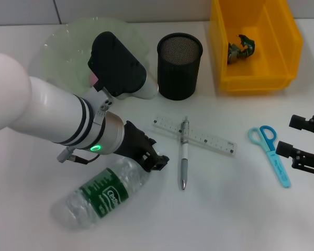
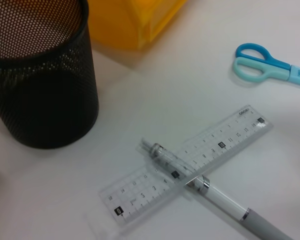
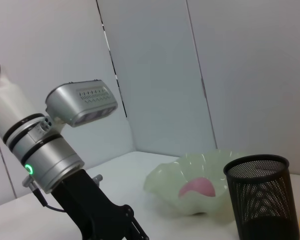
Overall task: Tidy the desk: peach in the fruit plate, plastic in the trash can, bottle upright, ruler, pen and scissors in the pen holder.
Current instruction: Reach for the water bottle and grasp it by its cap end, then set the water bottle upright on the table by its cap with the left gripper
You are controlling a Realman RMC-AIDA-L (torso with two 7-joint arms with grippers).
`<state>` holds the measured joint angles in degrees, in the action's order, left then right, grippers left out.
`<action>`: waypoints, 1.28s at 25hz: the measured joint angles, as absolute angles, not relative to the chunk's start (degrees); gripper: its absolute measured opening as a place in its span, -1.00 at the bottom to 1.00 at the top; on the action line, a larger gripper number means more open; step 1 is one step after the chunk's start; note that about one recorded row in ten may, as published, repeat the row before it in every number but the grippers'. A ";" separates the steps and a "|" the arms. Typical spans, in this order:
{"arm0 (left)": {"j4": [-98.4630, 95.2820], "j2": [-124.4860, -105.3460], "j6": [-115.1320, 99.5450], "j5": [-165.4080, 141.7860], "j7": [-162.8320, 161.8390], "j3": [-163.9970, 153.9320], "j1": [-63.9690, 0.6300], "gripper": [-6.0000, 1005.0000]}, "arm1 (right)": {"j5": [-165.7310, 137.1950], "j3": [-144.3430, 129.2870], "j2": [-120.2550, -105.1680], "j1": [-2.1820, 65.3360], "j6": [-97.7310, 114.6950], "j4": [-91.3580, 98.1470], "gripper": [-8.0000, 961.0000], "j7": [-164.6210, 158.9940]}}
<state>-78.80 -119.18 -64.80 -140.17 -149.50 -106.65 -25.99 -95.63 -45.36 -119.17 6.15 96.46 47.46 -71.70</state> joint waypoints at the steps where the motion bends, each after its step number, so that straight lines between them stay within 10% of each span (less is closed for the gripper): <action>1: -78.28 -119.18 -64.81 -140.22 -149.52 -106.65 -26.30 0.11 | -95.63 -45.35 -119.17 6.15 96.46 47.46 0.62 -71.70; 32: -90.37 -118.59 -68.31 -125.02 -120.65 -87.29 -11.21 -0.12 | -95.62 -45.87 -119.06 6.80 96.60 47.86 0.62 -73.43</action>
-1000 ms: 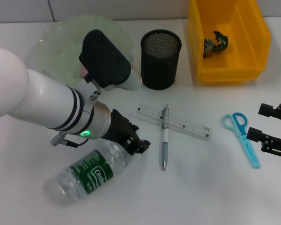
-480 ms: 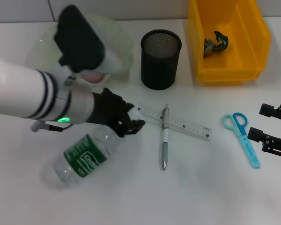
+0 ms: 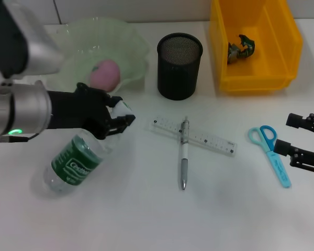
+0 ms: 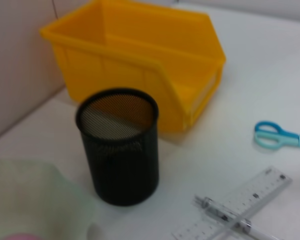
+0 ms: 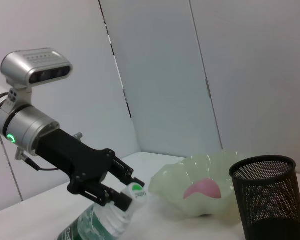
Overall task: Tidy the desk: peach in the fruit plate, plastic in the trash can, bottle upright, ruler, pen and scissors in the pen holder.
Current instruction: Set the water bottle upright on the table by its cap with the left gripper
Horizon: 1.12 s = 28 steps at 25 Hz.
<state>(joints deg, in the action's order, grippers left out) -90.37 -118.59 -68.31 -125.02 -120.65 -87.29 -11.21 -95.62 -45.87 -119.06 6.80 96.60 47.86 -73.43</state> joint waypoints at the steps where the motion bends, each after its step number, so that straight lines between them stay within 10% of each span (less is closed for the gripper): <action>1: -89.88 -118.62 -68.21 -123.34 -119.07 -86.25 -10.66 -0.12 | -95.62 -45.92 -119.04 6.81 96.64 47.95 0.62 -73.56; 28: -60.77 -118.59 -74.28 -86.63 -74.00 -69.61 -9.19 -0.14 | -95.64 -46.06 -119.00 7.53 96.68 48.07 0.61 -74.87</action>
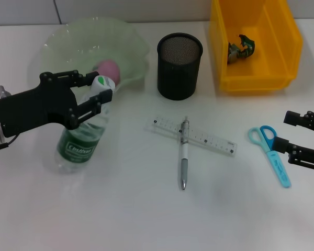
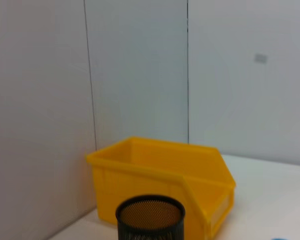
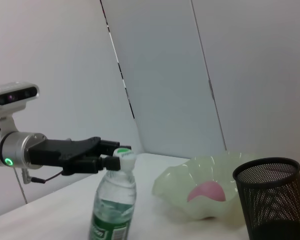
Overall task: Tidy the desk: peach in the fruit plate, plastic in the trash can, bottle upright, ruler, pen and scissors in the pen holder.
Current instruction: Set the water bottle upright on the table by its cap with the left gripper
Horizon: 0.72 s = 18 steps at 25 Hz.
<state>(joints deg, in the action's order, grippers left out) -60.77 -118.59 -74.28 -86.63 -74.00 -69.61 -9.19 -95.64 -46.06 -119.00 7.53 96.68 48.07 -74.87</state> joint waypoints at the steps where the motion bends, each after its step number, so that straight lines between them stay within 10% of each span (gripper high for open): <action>1: -60.70 -118.57 -74.33 -85.67 -73.62 -69.50 -9.19 -0.14 | -95.64 -46.06 -119.00 7.52 96.68 48.07 0.61 -74.87; 18: -59.00 -118.54 -74.66 -81.48 -71.56 -68.64 -9.90 -0.14 | -95.72 -46.06 -119.00 7.47 96.67 47.93 0.61 -74.89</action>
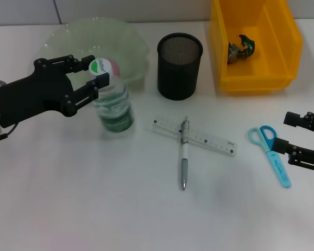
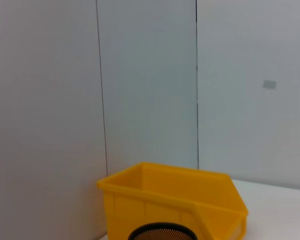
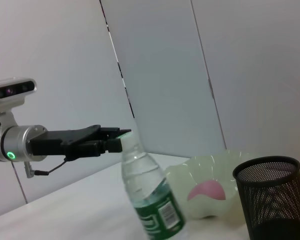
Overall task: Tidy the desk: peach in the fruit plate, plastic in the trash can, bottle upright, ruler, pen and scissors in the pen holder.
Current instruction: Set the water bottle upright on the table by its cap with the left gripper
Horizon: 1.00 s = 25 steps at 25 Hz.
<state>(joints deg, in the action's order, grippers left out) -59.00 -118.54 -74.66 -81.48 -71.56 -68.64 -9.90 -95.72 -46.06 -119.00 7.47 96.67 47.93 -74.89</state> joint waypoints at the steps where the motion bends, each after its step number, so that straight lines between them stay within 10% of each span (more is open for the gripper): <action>1: -58.73 -118.54 -74.73 -81.34 -71.37 -68.63 -9.91 -0.14 | -95.72 -46.06 -119.00 7.47 96.67 47.93 0.61 -74.89; 25: -57.41 -118.50 -75.10 -81.12 -71.35 -65.93 -10.11 -0.11 | -95.71 -45.97 -119.00 7.24 97.30 48.05 0.61 -75.57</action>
